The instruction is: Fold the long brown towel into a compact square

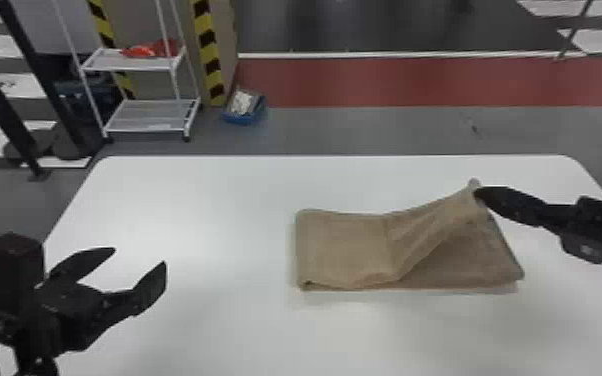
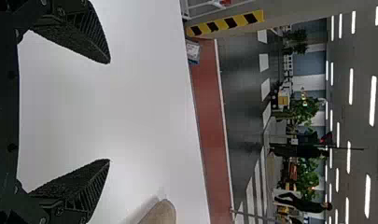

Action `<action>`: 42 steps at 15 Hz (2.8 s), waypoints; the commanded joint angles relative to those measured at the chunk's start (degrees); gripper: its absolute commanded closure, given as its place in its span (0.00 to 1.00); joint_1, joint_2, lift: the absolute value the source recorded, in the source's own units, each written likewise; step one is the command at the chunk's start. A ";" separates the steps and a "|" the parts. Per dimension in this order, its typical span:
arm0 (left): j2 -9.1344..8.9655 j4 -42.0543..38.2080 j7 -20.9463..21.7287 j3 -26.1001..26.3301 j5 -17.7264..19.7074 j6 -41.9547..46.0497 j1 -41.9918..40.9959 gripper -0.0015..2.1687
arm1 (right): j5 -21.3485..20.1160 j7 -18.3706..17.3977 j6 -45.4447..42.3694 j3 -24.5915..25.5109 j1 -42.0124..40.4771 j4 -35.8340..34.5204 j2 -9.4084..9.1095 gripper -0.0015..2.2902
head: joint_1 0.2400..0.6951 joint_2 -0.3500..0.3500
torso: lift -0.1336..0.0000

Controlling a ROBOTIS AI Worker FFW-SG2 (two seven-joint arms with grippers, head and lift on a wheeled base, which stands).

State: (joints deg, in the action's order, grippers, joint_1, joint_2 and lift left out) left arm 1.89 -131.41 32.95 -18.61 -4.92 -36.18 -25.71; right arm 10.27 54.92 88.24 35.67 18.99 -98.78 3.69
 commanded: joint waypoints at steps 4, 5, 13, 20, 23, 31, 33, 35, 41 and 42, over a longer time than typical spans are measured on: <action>0.05 0.63 0.01 -0.11 0.09 1.77 -1.10 0.07 | -3.41 0.45 -0.21 0.81 1.57 2.81 1.32 0.04 | 1.00 0.53 | 0.07; 0.05 0.81 0.01 -0.11 0.17 2.12 -1.10 0.07 | -3.59 0.28 -0.21 1.16 1.22 2.98 1.41 0.00 | 1.00 0.52 | 0.07; 0.31 0.98 -0.26 -0.46 0.35 2.30 -0.92 0.07 | -8.69 -0.25 -0.21 0.63 2.10 4.74 4.22 0.03 | 1.00 0.47 | 0.07; 0.57 2.39 -0.08 -1.16 0.35 2.65 -0.04 0.07 | -21.08 -0.69 -0.92 -3.94 5.09 7.55 4.84 0.04 | 1.00 0.43 | 0.07; 0.57 3.27 -0.17 -0.90 0.26 2.65 0.75 0.07 | -25.04 -0.95 -1.27 -7.28 5.09 7.55 4.75 0.08 | 1.00 0.42 | 0.07; 0.66 4.41 -0.17 -1.52 0.26 3.70 0.75 0.07 | -32.51 -2.19 -3.38 -14.40 5.88 11.24 4.13 0.09 | 1.00 0.42 | 0.07; 0.66 4.41 -0.08 -1.69 0.35 3.88 0.75 0.07 | -35.14 -2.27 -3.73 -17.12 6.14 11.95 2.99 0.09 | 1.00 0.45 | 0.07; 0.66 4.32 -0.08 -1.95 0.61 3.88 0.75 0.07 | -37.52 -2.27 -4.61 -19.14 6.32 13.00 2.73 0.09 | 1.00 0.47 | 0.07; -1.36 2.48 -1.40 -2.48 6.94 3.35 0.40 0.07 | -39.71 -1.57 -4.61 -18.97 7.64 13.53 2.99 0.09 | 1.00 0.48 | 0.07; -2.04 1.77 -1.75 -2.31 7.73 3.18 0.40 0.07 | -40.59 -1.31 -4.61 -18.97 7.64 13.53 2.99 0.09 | 1.00 0.48 | 0.07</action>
State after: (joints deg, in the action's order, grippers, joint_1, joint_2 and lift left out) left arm 0.86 -128.65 31.44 -21.17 1.35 -32.67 -25.24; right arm -29.26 53.35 83.62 16.63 26.50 -85.24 6.61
